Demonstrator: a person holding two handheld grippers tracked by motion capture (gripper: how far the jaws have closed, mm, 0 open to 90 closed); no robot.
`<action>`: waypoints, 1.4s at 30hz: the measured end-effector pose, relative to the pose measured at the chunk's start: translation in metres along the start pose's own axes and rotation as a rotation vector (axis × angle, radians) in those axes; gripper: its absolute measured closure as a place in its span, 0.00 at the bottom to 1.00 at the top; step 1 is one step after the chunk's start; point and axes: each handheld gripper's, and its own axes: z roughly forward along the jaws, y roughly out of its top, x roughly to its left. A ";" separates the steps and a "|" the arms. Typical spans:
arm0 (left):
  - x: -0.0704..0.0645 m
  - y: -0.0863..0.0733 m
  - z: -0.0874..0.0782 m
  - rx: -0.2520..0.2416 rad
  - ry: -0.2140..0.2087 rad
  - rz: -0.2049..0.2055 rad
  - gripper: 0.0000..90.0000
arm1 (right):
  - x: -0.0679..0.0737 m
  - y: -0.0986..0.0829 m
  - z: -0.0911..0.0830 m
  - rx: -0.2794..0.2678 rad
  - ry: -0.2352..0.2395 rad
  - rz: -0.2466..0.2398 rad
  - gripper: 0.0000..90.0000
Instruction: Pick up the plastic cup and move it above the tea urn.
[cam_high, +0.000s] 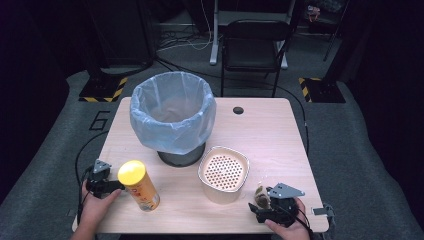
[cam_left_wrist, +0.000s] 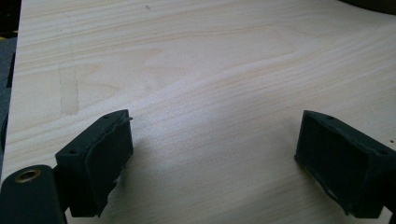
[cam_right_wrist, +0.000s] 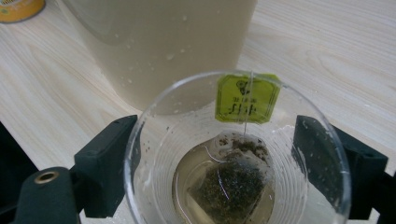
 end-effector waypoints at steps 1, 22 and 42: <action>0.000 0.000 0.000 0.000 0.000 -0.001 0.12 | 0.001 -0.001 0.001 -0.001 -0.001 0.012 0.17; 0.000 0.000 0.000 0.001 0.000 0.000 0.12 | -0.032 0.003 -0.003 0.012 -0.025 0.014 0.28; 0.000 0.000 0.000 -0.002 -0.002 -0.004 0.12 | -0.071 -0.002 -0.002 -0.035 -0.067 0.070 0.15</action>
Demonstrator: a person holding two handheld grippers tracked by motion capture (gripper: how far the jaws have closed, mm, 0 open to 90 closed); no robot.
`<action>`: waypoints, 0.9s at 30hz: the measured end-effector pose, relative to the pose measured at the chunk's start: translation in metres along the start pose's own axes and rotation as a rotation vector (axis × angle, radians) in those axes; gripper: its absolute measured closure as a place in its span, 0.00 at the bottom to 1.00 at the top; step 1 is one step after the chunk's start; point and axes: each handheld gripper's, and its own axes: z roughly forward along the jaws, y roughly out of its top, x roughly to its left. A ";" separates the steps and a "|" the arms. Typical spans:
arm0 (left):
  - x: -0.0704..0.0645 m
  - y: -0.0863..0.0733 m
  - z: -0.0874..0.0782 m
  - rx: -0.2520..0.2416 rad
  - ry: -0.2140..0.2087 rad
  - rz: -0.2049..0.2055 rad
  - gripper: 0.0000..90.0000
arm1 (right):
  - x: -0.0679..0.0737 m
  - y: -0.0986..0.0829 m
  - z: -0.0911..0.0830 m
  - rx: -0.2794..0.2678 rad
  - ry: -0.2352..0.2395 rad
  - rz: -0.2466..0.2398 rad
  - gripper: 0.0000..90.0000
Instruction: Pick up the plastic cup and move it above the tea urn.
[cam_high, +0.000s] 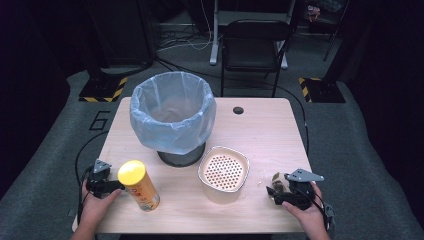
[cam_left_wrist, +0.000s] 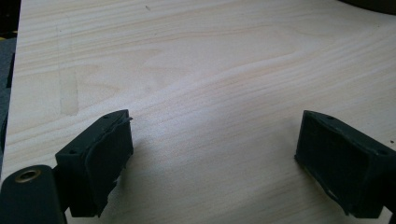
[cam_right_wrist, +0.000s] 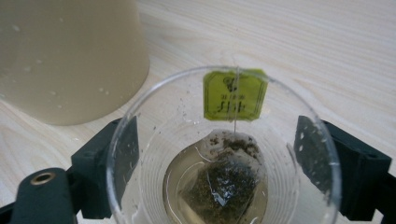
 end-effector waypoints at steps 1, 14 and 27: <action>0.000 0.000 0.000 0.000 0.000 0.000 0.12 | 0.000 0.001 -0.001 -0.005 -0.008 0.004 0.15; 0.000 0.000 0.000 0.000 0.000 0.000 0.12 | 0.014 0.038 -0.028 -0.088 -0.030 -0.069 0.19; 0.000 0.000 0.000 0.000 0.000 -0.001 0.12 | 0.047 0.098 0.007 -0.103 0.147 -0.026 0.48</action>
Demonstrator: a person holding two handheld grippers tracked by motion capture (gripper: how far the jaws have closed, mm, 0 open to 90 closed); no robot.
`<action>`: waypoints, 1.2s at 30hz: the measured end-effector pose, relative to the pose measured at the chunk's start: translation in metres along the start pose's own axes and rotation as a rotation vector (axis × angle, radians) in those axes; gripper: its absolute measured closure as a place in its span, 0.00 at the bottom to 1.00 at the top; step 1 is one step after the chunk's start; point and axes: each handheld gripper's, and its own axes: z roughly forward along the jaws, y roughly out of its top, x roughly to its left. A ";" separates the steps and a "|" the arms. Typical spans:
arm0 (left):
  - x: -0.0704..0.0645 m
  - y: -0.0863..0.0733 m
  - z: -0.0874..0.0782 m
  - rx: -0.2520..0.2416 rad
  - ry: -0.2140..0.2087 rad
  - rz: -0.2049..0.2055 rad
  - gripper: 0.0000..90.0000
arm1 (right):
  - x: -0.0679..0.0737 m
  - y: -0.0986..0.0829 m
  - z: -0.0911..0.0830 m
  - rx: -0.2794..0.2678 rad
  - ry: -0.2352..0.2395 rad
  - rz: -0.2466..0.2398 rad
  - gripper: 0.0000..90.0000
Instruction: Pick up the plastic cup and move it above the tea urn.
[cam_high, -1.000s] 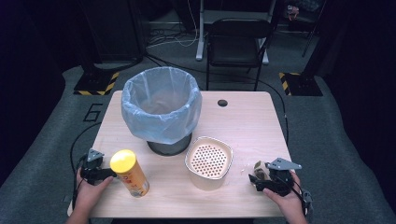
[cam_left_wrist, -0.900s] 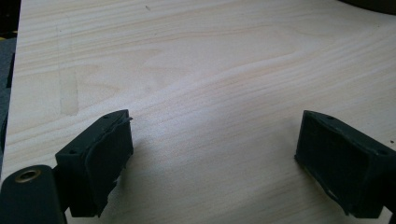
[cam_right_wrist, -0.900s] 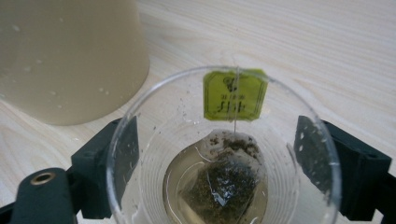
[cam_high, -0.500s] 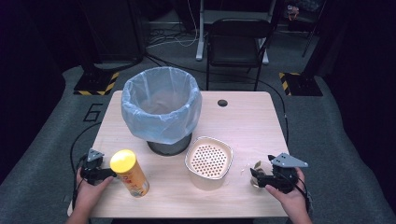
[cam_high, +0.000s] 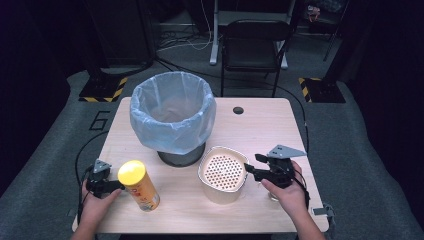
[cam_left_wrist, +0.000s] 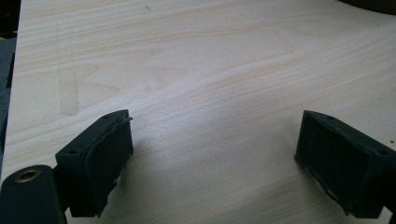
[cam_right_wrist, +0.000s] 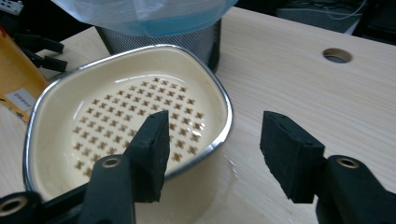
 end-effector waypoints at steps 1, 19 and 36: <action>0.000 0.000 0.000 0.003 0.002 0.005 0.12 | 0.001 0.002 0.005 0.007 -0.005 0.013 0.49; 0.000 0.000 0.000 0.003 0.001 0.004 0.12 | -0.007 0.001 0.041 0.134 0.017 0.023 0.72; 0.000 0.000 0.000 0.003 0.001 0.004 0.12 | -0.020 -0.010 0.013 0.182 0.043 -0.040 0.79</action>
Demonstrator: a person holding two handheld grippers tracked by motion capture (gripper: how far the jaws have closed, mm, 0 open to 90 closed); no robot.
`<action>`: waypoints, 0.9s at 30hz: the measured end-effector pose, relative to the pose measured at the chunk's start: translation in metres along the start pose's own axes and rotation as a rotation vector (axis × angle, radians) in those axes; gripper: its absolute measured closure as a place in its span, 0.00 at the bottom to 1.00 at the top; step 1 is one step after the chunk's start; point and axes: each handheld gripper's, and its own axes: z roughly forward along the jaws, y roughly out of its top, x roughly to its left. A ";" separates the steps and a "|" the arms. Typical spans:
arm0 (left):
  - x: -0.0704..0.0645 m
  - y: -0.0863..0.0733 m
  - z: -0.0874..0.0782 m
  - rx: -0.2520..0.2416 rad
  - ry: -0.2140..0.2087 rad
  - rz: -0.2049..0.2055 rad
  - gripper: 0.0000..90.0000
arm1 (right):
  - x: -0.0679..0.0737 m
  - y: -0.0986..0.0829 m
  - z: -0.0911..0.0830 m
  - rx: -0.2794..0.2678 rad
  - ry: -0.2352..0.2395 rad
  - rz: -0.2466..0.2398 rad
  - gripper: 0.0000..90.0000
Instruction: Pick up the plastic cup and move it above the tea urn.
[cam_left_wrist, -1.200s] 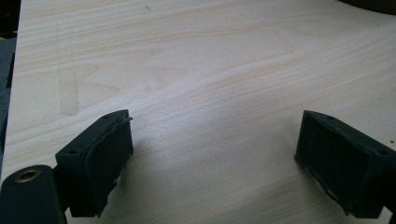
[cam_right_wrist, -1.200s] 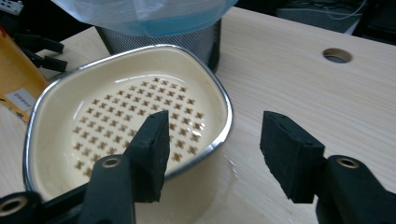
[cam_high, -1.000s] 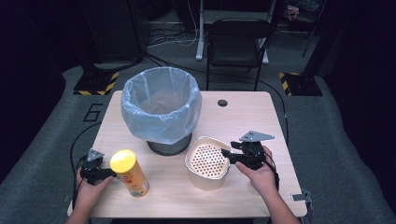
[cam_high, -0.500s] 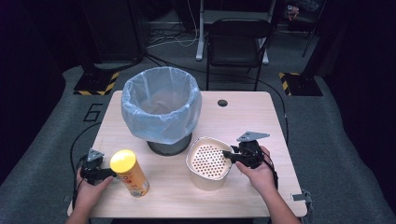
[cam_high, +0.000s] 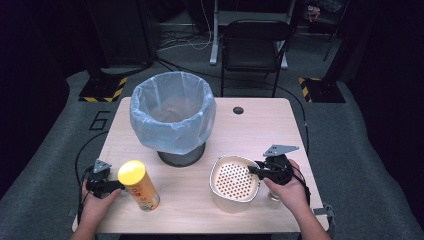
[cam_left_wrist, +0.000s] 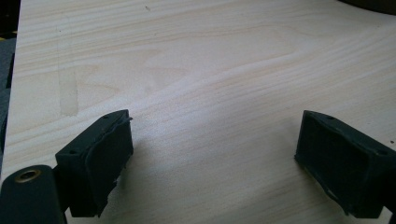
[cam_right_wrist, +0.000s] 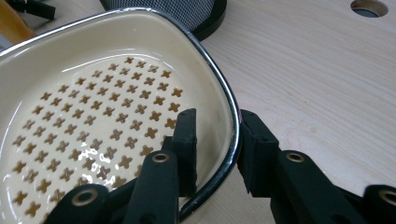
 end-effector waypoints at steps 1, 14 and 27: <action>0.000 0.000 0.000 0.000 0.000 0.000 0.12 | -0.001 -0.001 -0.001 -0.002 0.003 0.000 0.79; 0.000 0.000 0.000 0.000 0.000 0.000 0.12 | -0.001 -0.032 -0.050 -0.159 -0.180 0.116 0.32; 0.000 0.000 0.000 0.000 0.000 0.001 0.12 | 0.000 -0.073 -0.039 -0.076 -0.287 0.177 0.20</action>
